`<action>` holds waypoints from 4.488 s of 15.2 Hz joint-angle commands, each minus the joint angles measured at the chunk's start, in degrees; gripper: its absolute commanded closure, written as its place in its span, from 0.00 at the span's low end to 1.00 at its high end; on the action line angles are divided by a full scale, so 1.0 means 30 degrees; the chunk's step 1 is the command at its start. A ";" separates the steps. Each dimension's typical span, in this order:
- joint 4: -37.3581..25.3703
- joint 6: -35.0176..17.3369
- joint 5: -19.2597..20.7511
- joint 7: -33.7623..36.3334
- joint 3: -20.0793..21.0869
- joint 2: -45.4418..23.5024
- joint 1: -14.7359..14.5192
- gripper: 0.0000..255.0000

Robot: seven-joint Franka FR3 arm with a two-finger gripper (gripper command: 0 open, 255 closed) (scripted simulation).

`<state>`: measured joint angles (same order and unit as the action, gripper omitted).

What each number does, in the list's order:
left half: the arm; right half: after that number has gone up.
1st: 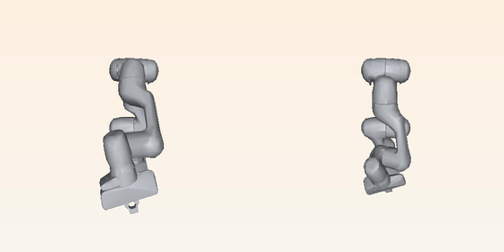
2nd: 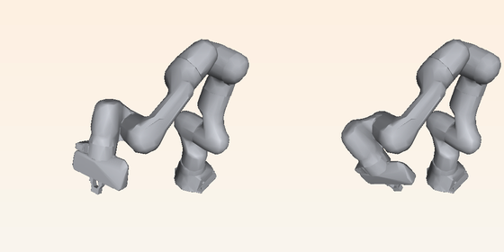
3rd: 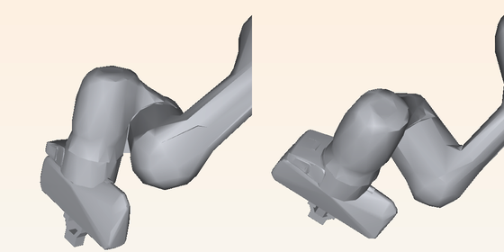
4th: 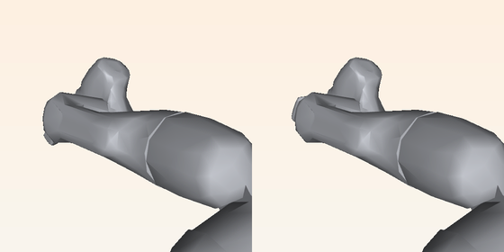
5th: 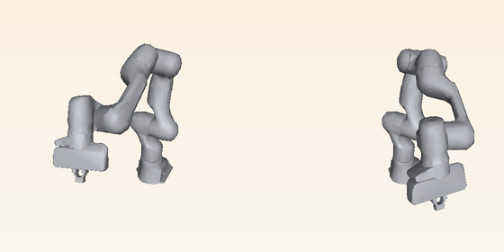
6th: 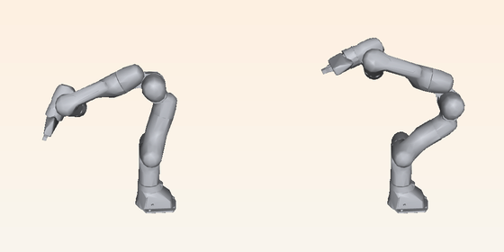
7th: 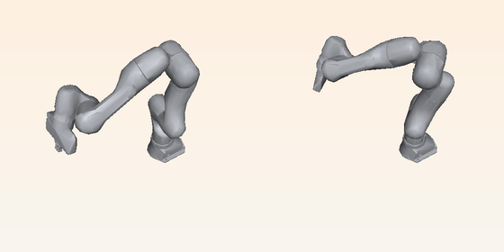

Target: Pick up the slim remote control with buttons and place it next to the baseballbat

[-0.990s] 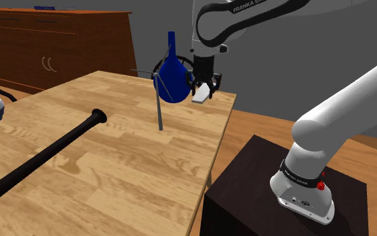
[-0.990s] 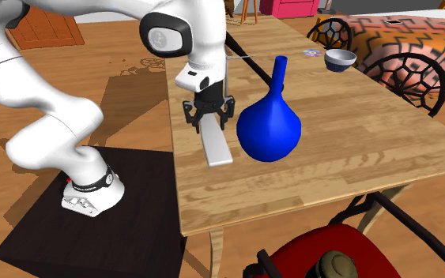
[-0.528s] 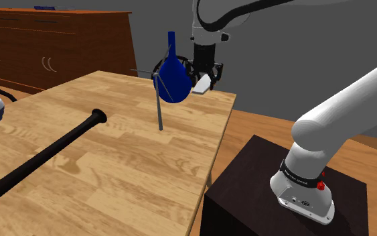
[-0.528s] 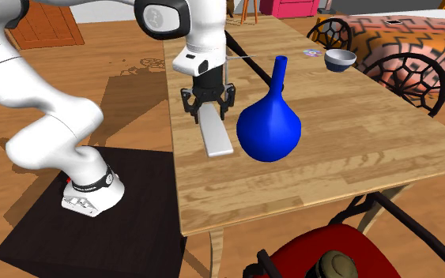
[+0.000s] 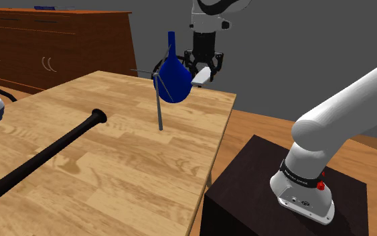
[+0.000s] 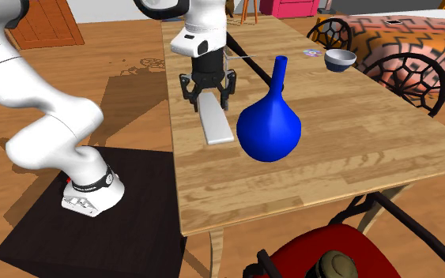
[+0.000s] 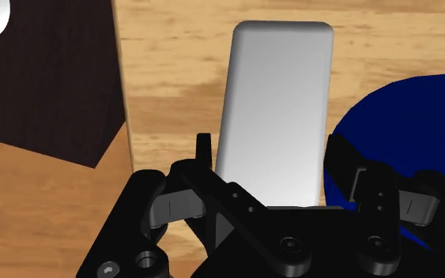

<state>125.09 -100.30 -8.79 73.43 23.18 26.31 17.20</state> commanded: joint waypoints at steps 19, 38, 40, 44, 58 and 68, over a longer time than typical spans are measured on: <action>-0.7593 0.0320 0.2517 1.1503 0.8413 -0.7756 -0.1911 1.00; -1.0273 -0.0995 0.7795 1.7365 0.9671 -1.4456 -0.5605 1.00; -0.9832 -0.1476 0.7880 1.7434 0.9628 -1.4531 -0.5584 1.00; -0.9018 -0.2412 0.8106 1.7603 0.9519 -1.4743 -0.5584 1.00; -0.7740 -0.4045 0.8701 1.8017 0.9231 -1.5329 -0.5714 1.00; -0.9113 -0.2349 0.8142 1.7640 0.9519 -1.4796 -0.5634 0.00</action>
<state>98.70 -108.67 16.13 126.72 51.51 -18.56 0.15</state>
